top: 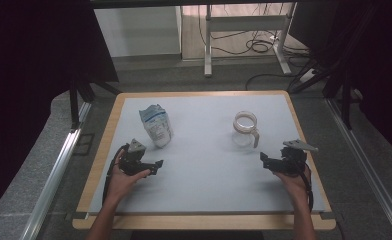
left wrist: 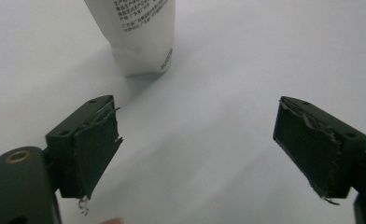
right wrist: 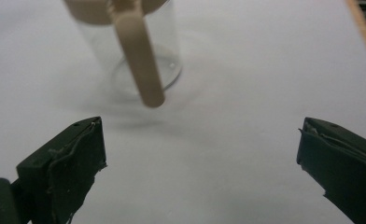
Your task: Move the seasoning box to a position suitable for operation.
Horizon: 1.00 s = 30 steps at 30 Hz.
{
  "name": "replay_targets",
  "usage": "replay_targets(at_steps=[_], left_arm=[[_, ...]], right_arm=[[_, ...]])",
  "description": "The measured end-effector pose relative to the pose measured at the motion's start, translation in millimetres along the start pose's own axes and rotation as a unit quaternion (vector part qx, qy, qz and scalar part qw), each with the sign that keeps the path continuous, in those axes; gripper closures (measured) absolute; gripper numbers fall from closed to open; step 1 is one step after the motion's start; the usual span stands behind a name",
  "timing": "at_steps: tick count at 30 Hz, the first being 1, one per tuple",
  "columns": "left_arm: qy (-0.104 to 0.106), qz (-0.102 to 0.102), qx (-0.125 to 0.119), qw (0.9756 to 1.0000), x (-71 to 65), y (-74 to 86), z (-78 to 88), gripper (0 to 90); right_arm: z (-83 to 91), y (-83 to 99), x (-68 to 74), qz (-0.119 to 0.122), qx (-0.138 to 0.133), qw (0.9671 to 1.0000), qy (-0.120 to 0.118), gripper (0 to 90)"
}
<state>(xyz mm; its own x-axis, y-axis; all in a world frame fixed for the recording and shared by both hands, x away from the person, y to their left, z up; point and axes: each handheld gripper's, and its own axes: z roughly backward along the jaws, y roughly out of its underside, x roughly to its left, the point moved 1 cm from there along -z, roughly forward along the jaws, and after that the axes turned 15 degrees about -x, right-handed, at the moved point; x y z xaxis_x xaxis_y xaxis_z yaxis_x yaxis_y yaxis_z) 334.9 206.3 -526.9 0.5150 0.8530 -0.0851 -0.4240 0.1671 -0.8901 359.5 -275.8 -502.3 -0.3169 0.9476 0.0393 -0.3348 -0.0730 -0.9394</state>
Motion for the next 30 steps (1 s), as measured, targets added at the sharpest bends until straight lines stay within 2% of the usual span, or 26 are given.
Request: replay_targets(at_steps=[2,3,4,5,7,8,12,13,15,18,19,21,22,23,24,27,28,30], left_arm=[[0.000,0.006,0.002,1.0000,0.7,2.1,2.0,13.8],[0.000,0.006,0.002,1.0000,0.7,2.1,2.0,13.9],[0.005,0.015,0.001,0.9999,1.2,3.8,3.0,13.8],[0.005,0.015,0.001,0.9999,1.2,3.8,3.0,13.4],[0.008,0.020,0.000,0.9998,0.6,4.4,4.0,12.6],[0.011,0.019,-0.001,0.9998,-0.9,4.1,5.0,11.3],[0.016,0.016,0.007,0.9997,-1.5,6.2,3.7,10.7],[0.016,0.016,0.007,0.9997,-1.5,6.2,3.7,10.7],[0.012,0.014,0.014,0.9997,-1.0,8.6,3.2,10.7],[0.017,0.016,0.012,0.9997,-1.2,8.7,4.5,10.8],[0.017,0.016,0.012,0.9997,-1.2,8.7,4.5,10.8],[0.017,0.017,0.013,0.9996,-0.6,9.2,4.7,10.7],[0.017,0.017,0.014,0.9996,0.0,9.8,4.7,10.7],[0.018,0.019,0.014,0.9996,0.8,10.7,5.1,10.7],[0.018,0.019,0.014,0.9996,0.8,10.7,5.1,10.7],[0.019,0.020,0.014,0.9995,1.4,11.2,6.7,10.7],[0.018,0.019,0.013,0.9996,1.6,11.3,7.4,10.7],[0.018,0.019,0.012,0.9996,2.1,11.5,8.6,10.7]], right_arm=[[3.4,0.6,2.0,0.015,-0.004,0.9999,-0.001,3.8],[3.4,0.6,2.0,0.015,-0.004,0.9999,-0.001,3.8],[6.9,0.6,4.4,0.028,-0.005,0.9995,-0.014,6.8],[6.9,0.6,4.4,0.028,-0.005,0.9995,-0.014,6.8],[9.9,0.4,6.4,0.031,-0.004,0.9991,-0.030,8.8],[12.2,0.0,9.5,0.033,-0.007,0.9983,-0.046,11.5],[8.0,-7.9,18.3,0.043,-0.004,0.9964,-0.074,13.0],[8.0,-7.9,18.3,0.043,-0.004,0.9964,-0.074,13.0],[0.5,-20.5,26.8,0.058,-0.010,0.9945,-0.086,12.5],[-13.5,-34.0,29.4,0.068,-0.002,0.9942,-0.083,9.2],[-13.5,-34.0,29.4,0.068,-0.002,0.9942,-0.083,9.2],[-29.0,-50.4,29.5,0.069,-0.012,0.9939,-0.086,6.9],[-29.0,-50.4,29.5,0.069,-0.012,0.9939,-0.086,6.9],[-42.2,-60.8,30.2,0.071,-0.012,0.9933,-0.090,5.2],[-42.2,-60.8,30.2,0.071,-0.012,0.9933,-0.090,5.2],[-66.6,-70.9,30.2,0.073,0.001,0.9926,-0.097,3.6],[-81.3,-74.2,29.6,0.077,0.009,0.9927,-0.092,3.5],[-88.1,-74.9,28.9,0.071,0.012,0.9929,-0.095,2.9]])
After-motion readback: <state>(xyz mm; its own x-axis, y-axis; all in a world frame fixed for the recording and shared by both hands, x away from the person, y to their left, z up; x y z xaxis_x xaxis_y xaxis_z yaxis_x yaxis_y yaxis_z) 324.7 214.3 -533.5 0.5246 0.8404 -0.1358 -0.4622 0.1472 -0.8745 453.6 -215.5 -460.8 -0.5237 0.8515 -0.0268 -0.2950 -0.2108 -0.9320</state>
